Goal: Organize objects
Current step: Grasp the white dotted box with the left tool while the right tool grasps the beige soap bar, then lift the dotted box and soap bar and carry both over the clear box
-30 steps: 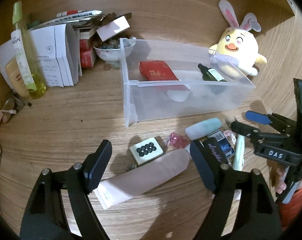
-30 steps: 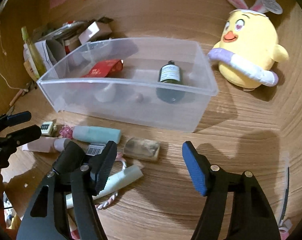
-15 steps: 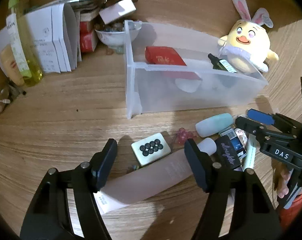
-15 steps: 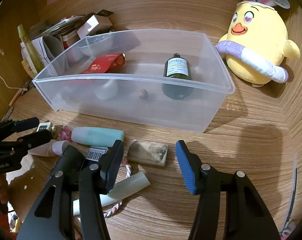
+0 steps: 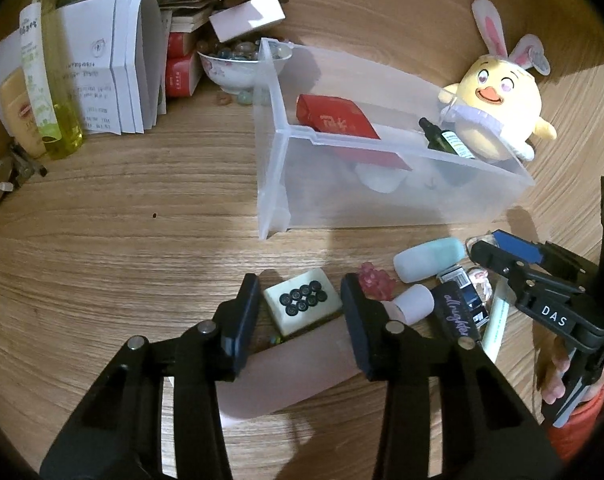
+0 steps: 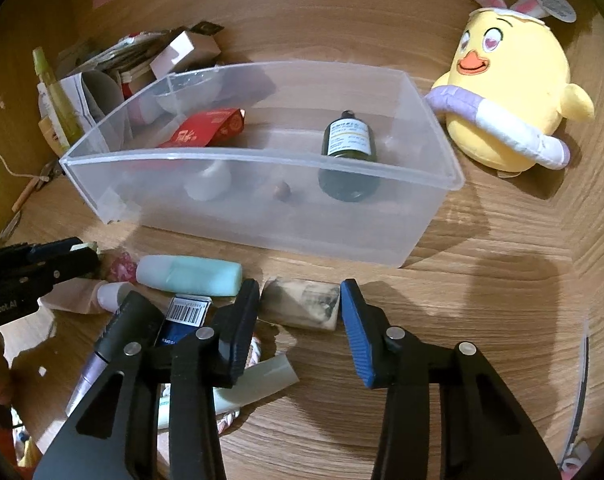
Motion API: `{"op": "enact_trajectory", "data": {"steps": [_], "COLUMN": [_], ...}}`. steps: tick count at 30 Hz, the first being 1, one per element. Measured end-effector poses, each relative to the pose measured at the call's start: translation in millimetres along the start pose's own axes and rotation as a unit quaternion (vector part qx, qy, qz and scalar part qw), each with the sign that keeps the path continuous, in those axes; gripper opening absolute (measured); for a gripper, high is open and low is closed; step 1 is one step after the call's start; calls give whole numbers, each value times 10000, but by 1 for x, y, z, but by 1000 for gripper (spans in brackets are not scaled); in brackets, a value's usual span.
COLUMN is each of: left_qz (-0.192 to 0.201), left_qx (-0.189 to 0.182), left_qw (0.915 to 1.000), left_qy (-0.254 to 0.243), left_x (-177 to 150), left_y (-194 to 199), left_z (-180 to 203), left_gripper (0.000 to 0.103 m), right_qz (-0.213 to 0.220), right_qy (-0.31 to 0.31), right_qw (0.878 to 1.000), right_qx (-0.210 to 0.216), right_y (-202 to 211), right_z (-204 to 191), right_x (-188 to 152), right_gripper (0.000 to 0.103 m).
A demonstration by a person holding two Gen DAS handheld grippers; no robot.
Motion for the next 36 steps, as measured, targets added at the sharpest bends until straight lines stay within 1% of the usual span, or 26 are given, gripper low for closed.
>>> {"op": "enact_trajectory", "data": {"steps": [2,9,12,18,20,25,26,36], "left_qz": [94,262,402,690,804,1008,1092,1400], "left_qx": [44,-6,-12,30,62,-76,19,-104], "left_qw": [9999,9997,9992,9976,9967,9948,9940,9896], "left_qy": [-25,10,69,-51,-75,-96,-104,-307], "left_x": [1,5,10,22,26,35,37,57], "left_y": [1,12,19,34,38,48,49,64], "left_z": [0,4,6,16,20,29,30,46], "left_gripper": [41,41,41,41,41,41,41,41], "right_qz": [55,267,432,651,734,1000,1041,1483], "right_qy": [-78,-269,-335,-446,-469,-553,-568,-658], "right_qw": [10000,9993,9985,9969,9962,9934,9929,9866], "right_qx": [-9,-23,-59,-55,-50,-56,-60,-142], "right_y": [2,20,30,46,52,70,73,97], "right_z": [4,19,24,32,34,40,41,50], "right_x": [0,2,5,9,12,20,22,42], "right_gripper": [39,39,39,39,39,39,39,39]}}
Point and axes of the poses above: each gripper's, at about its wrist camera, not at the fingertips, and y roughly against the way its jaws point, z to its right, x to its top, the point moved 3 cm from there along -y, roughly the way its jaws point, and after that the axes turned 7 degrees about -x, right-handed, at the moved point
